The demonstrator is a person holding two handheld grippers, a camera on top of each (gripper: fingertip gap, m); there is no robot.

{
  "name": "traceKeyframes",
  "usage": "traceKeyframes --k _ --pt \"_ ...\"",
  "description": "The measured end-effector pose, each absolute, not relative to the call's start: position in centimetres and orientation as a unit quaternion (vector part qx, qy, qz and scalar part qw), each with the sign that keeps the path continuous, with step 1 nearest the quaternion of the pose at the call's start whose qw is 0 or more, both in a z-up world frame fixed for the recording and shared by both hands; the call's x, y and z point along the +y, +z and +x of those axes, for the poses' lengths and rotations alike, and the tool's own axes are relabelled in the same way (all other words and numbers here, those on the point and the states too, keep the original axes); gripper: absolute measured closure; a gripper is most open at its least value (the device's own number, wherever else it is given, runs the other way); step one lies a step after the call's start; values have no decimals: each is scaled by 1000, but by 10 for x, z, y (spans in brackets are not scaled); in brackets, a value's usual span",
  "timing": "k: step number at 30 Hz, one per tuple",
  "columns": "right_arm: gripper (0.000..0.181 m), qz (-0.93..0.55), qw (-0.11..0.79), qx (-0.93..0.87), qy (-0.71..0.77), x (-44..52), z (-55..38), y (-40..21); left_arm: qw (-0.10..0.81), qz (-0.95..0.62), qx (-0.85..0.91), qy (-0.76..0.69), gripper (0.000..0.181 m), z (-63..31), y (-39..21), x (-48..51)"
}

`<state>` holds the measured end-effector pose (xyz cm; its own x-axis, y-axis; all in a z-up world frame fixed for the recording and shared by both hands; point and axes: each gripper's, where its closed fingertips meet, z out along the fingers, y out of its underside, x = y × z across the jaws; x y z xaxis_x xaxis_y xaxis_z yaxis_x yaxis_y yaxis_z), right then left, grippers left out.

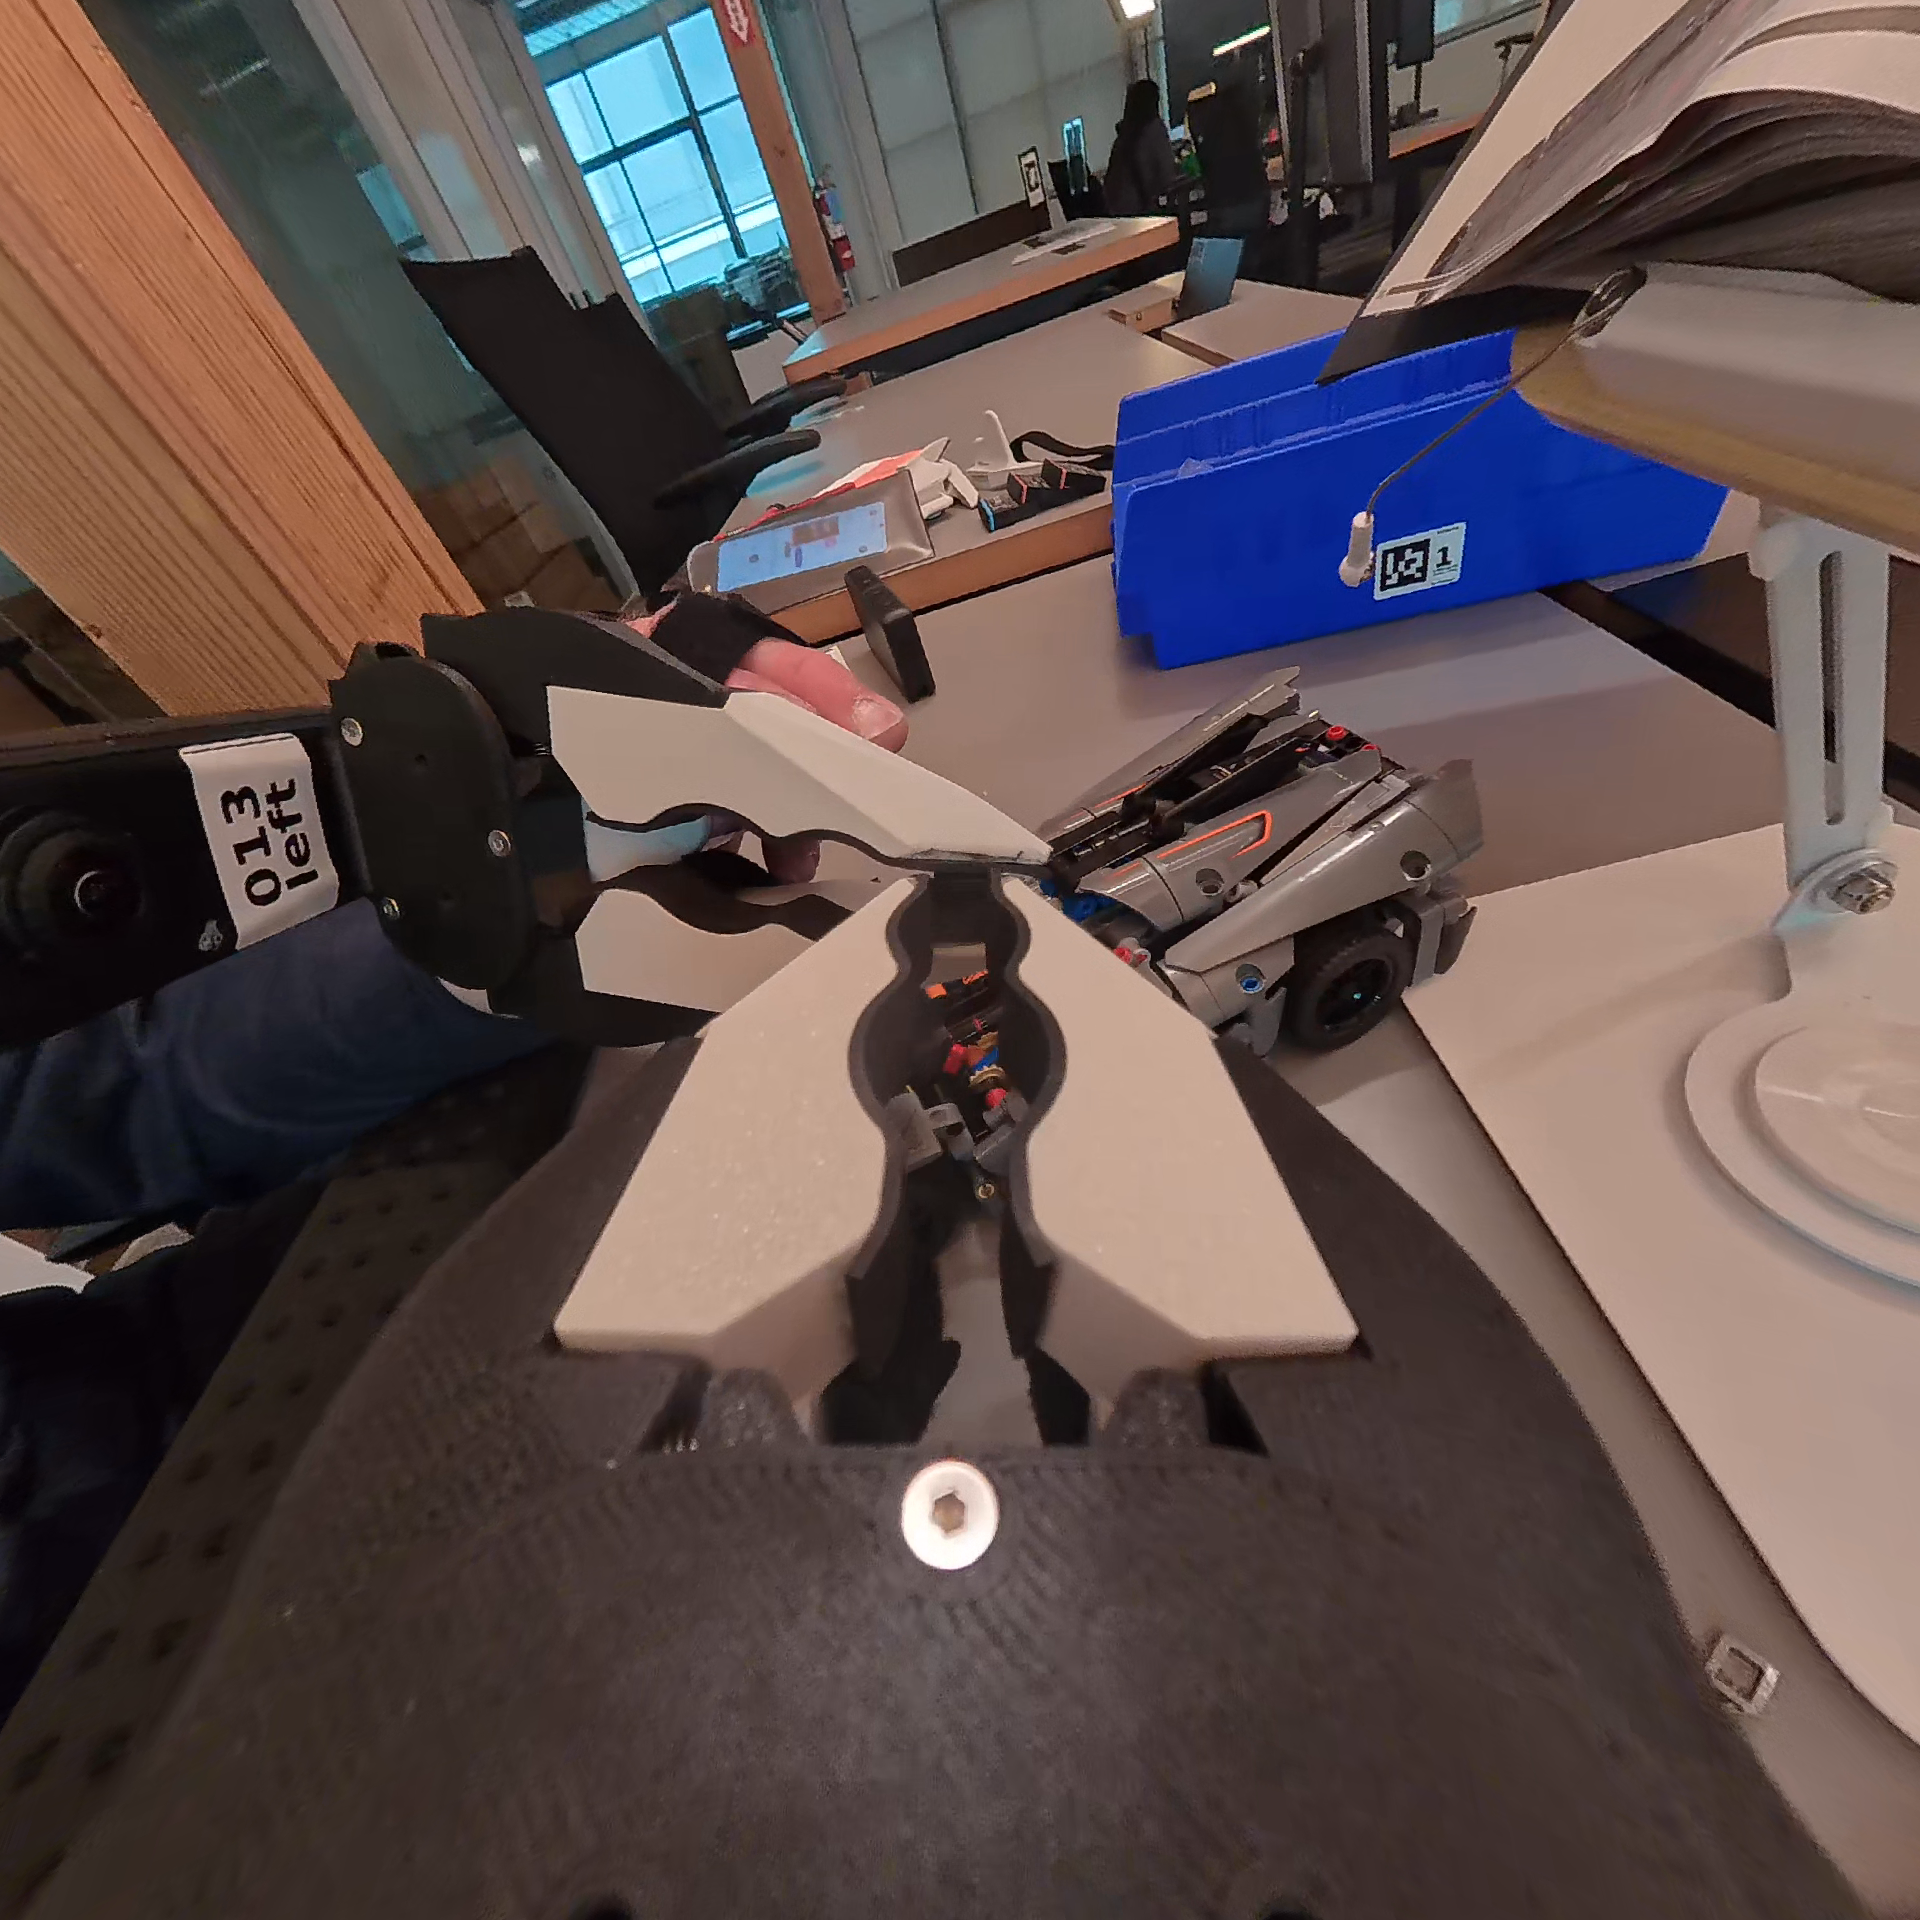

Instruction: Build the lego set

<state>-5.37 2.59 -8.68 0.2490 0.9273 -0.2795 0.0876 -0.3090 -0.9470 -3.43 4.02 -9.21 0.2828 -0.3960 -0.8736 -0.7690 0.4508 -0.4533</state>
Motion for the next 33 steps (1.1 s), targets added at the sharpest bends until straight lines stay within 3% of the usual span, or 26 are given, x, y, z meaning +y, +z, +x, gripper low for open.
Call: traceKeyframes --k 5,10,33 --pt "173 -657 447 -388 466 29 -50 -87 607 -528 584 109 154 -44 -97 42" --pt "174 -669 441 -423 423 31 -49 -103 568 -583 581 16 147 -62 -110 42" --pt "174 -688 328 -519 387 6 -65 -161 426 -663 613 -52 152 -81 -169 36"
